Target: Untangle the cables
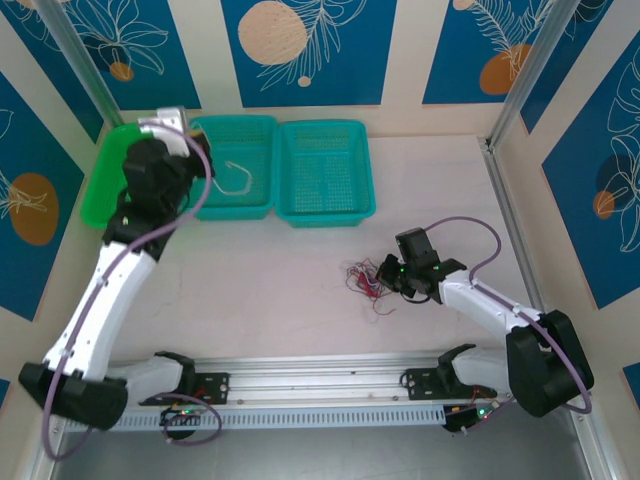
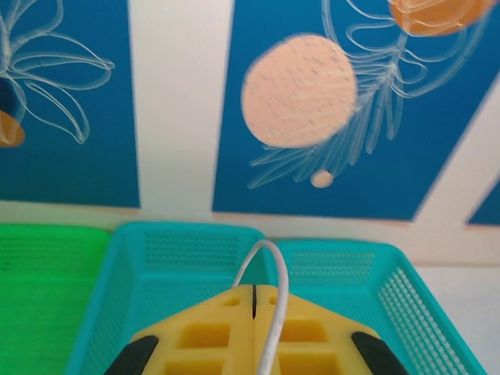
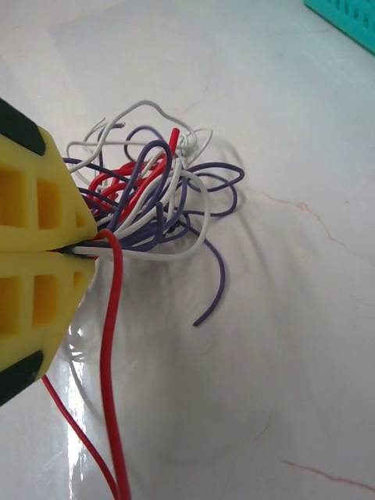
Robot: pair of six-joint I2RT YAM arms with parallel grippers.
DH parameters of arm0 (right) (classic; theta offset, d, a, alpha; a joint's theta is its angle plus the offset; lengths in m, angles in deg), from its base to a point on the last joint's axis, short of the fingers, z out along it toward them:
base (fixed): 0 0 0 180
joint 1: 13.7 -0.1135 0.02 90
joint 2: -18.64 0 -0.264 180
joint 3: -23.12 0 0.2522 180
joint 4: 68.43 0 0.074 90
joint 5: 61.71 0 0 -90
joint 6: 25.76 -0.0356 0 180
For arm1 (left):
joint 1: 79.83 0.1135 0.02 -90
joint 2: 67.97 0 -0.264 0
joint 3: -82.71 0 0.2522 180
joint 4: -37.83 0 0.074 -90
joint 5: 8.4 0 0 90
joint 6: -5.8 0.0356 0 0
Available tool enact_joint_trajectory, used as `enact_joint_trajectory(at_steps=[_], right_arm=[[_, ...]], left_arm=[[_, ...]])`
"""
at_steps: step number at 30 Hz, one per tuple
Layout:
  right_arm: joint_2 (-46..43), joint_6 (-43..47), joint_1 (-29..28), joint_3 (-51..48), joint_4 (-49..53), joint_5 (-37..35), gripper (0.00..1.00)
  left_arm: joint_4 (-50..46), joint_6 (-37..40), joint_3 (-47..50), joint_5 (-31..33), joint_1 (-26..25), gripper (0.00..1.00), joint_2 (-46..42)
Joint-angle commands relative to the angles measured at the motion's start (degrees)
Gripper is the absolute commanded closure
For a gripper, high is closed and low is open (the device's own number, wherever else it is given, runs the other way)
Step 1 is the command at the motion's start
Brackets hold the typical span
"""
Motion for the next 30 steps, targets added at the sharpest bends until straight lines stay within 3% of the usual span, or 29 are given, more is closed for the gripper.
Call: enact_joint_trajectory(at_steps=[1,7,11,16,17,20,22,24,30], right_arm=[[-4.0,-1.5,-0.7,-0.5,1.4,-1.3,1.00],[-10.1,-2.6,-1.0,-2.7,3.4,-3.2,1.00],[-12.5,-2.8,-1.1,-3.1,4.6,-4.0,1.00],[-14.4,-3.5,-1.1,-4.0,5.8,-3.8,1.00],[-14.9,-3.4,-1.1,-4.1,6.3,-4.0,1.00],[-16.8,-3.4,-1.1,-4.7,7.2,-5.2,1.00],[-17.6,-3.9,-1.1,-5.4,6.6,-6.1,1.00],[-17.7,-4.1,-1.0,-6.0,5.2,-6.3,1.00],[-15.3,-2.0,-1.1,-4.5,4.5,-5.3,1.00]], left_arm=[[-4.5,2.8,-9.2,0.2,4.9,1.00,7.6],[-8.0,-2.1,-20.7,0.7,13.7,1.00,21.1],[-11.3,-7.3,-24.3,-3.2,18.6,1.00,29.2],[-15.6,-8.3,-25.9,-0.6,23.5,1.00,37.0],[-17.2,-8.3,-26.3,0.8,24.4,0.98,38.3],[-18.7,-8.1,-25.6,0.1,26.1,0.59,39.8],[-18.7,-7.8,-25.0,-2.7,26.1,0.41,39.4],[-19.3,-10.0,-24.3,-5.0,26.1,0.35,38.4],[-14.6,-18.8,-15.3,-11.4,25.8,0.35,29.9]])
